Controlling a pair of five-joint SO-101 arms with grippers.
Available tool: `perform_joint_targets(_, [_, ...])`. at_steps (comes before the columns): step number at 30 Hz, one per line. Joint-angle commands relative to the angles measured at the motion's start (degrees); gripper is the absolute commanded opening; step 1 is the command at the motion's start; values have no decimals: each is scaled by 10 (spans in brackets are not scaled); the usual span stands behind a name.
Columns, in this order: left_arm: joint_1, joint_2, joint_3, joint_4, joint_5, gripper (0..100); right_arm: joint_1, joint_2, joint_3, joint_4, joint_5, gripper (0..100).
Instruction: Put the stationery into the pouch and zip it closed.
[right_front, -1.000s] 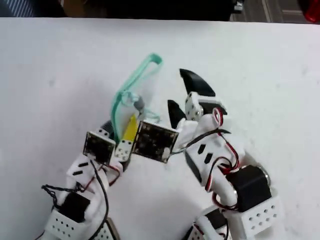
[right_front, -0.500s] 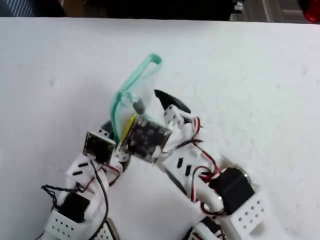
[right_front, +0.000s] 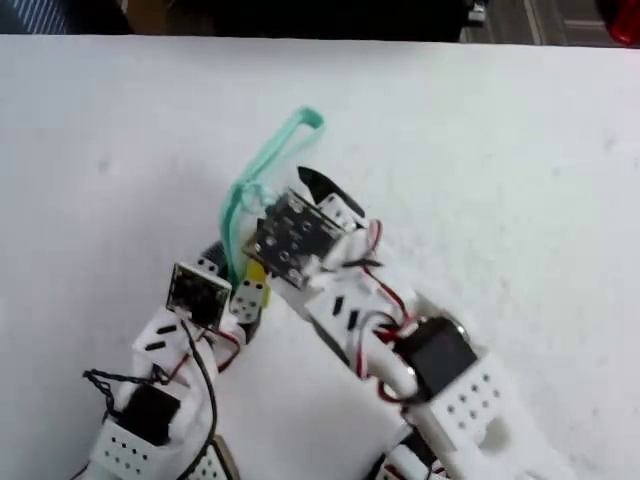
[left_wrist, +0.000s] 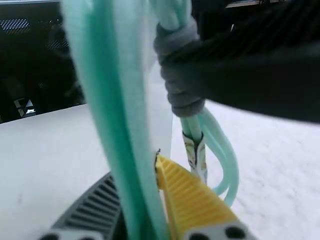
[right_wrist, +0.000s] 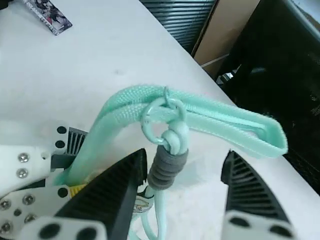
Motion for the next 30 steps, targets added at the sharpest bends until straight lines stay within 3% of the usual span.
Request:
perform_joint_targets(1, [-6, -7, -15, -4, 6, 22, -6, 15, -12, -19, -6, 229])
perform_joint_targets(6, [-6, -7, -15, -4, 6, 22, -6, 18, -11, -41, -6, 213])
perform_joint_targets(13, [-6, -7, -15, -4, 6, 22, -6, 15, -14, -47, -5, 29])
perform_joint_targets(21, [-7, -7, -29, -2, 6, 52, -3, 6, -46, -44, -6, 19])
perform_joint_targets(25, [-7, -7, -72, 72, 11, 132, -4, 0, -78, -43, -6, 19])
perform_joint_targets(30, [-7, -7, -105, 109, 11, 139, -2, 0, -80, -30, -3, 19])
